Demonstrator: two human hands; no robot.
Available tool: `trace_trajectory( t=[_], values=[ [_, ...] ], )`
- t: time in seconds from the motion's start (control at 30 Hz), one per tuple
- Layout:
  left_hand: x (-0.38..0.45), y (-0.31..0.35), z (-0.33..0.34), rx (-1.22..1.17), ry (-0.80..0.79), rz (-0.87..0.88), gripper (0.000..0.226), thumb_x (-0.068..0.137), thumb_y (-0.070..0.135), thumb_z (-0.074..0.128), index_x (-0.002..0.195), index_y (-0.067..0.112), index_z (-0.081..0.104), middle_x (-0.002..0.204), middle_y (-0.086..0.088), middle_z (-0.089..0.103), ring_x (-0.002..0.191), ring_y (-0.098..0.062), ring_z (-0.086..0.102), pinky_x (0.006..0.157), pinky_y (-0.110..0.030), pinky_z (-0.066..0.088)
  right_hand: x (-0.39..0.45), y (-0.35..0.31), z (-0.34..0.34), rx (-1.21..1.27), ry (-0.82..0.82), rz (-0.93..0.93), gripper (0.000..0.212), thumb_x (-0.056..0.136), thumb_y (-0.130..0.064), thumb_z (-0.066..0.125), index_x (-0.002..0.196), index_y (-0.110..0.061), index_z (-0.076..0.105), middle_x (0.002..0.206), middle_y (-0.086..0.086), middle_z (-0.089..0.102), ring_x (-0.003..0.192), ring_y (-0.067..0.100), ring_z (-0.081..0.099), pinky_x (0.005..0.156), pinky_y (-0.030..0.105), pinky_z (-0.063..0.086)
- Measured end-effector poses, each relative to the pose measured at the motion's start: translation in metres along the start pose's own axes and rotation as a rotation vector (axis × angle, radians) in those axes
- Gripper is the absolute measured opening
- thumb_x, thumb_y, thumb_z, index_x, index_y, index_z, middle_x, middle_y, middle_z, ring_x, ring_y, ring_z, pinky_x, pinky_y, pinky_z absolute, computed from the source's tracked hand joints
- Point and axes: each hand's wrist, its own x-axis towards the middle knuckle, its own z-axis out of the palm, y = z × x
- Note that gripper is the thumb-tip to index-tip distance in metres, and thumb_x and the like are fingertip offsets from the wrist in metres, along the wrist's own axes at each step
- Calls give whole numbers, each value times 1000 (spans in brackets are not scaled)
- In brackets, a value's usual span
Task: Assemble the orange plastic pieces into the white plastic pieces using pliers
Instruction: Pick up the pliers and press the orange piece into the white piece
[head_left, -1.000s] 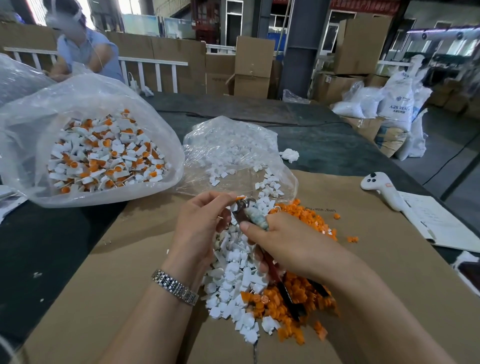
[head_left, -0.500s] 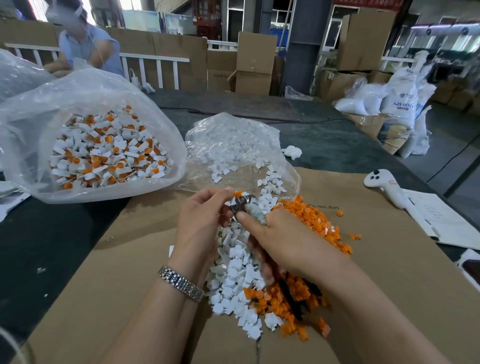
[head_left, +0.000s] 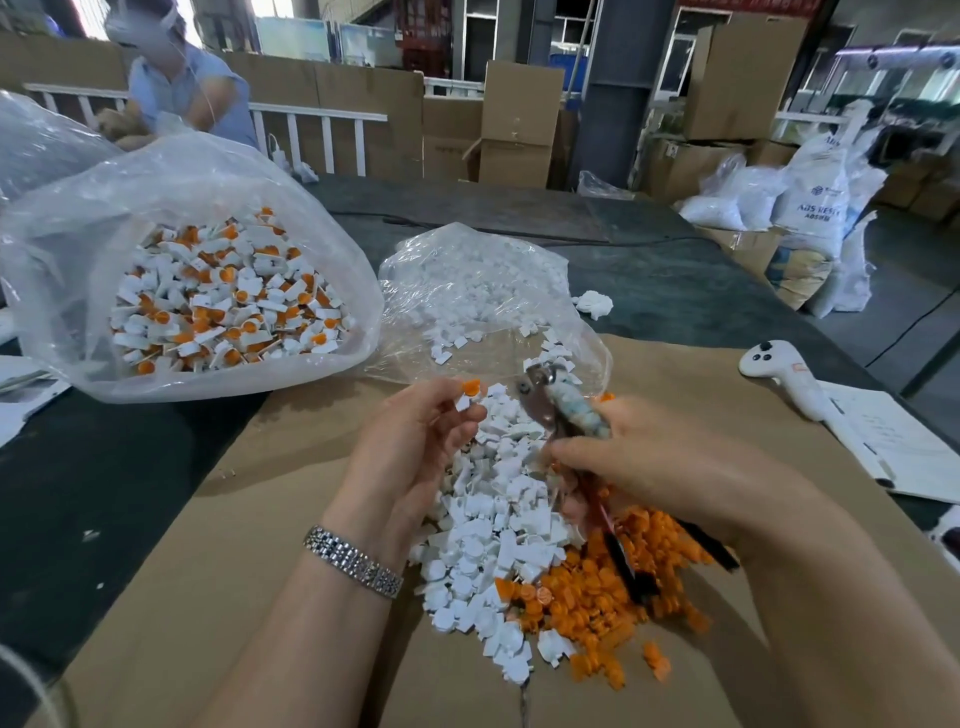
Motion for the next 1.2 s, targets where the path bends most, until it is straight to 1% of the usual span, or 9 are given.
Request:
trace_trajectory(
  t=[0.07, 0.13, 0.17, 0.33, 0.47, 0.53, 0.73, 0.93, 1.2],
  values=[
    [0, -3, 2, 46, -50, 12, 7, 91, -1, 68, 87, -6, 71, 80, -13, 74, 61, -15, 69, 49, -17, 54, -1, -1, -4, -122, 144, -111, 12, 95, -27, 66, 94, -15, 63, 76, 5, 72, 61, 5, 68, 61, 21, 58],
    [-2, -6, 6, 125, -124, 13, 9, 91, -2, 68, 97, -9, 68, 81, -15, 73, 62, -17, 68, 51, -18, 55, 4, -3, -1, -203, 282, -224, 13, 90, -31, 71, 86, -23, 61, 72, -3, 66, 53, -3, 57, 48, 10, 43],
    [-3, -7, 7, 165, -162, 19, 5, 91, -2, 68, 92, -6, 70, 78, -15, 71, 61, -18, 67, 52, -19, 55, 7, -5, 2, -232, 306, -258, 16, 89, -34, 73, 85, -24, 61, 72, -5, 64, 54, -2, 56, 48, 11, 41],
    [-8, -8, 9, 256, -268, 54, 38, 91, -1, 67, 57, 14, 73, 63, -5, 66, 60, -19, 67, 56, -20, 57, 26, -9, 19, -439, 403, -295, 28, 93, -40, 67, 75, -28, 51, 76, -8, 57, 66, 4, 54, 53, 20, 37],
    [-11, -8, 12, 216, -260, 125, 8, 82, 9, 75, 78, 3, 74, 80, -16, 71, 71, -23, 72, 67, -26, 61, 28, -11, 17, -373, 466, -256, 25, 95, -39, 64, 81, -19, 60, 77, 0, 65, 70, 16, 64, 60, 29, 52],
    [-10, -10, 12, 232, -251, 166, 18, 81, 12, 77, 88, -3, 71, 91, -20, 70, 78, -27, 73, 75, -29, 61, 27, -11, 13, -301, 446, -212, 27, 94, -37, 64, 82, -13, 63, 72, 3, 70, 65, 17, 68, 63, 34, 58],
    [-12, -7, 12, 198, -243, 158, 18, 76, 2, 78, 91, -5, 69, 92, -21, 74, 82, -26, 74, 76, -28, 60, 22, -11, 12, -235, 339, -189, 27, 99, -32, 58, 82, -12, 63, 65, 4, 72, 55, 12, 69, 51, 22, 53],
    [-10, -4, 9, 161, -259, 97, 13, 70, 2, 82, 82, 2, 77, 94, -21, 75, 87, -28, 76, 78, -27, 61, 18, -12, 16, -276, 349, -231, 16, 96, -31, 63, 94, -14, 61, 84, 6, 69, 77, 22, 69, 75, 46, 58],
    [-9, -4, 8, 164, -261, 57, 23, 66, 0, 84, 87, -4, 75, 95, -23, 75, 84, -29, 76, 76, -28, 61, 17, -11, 17, -403, 376, -247, 13, 95, -30, 65, 86, -25, 57, 85, -3, 64, 79, 16, 66, 70, 36, 55]
  ],
)
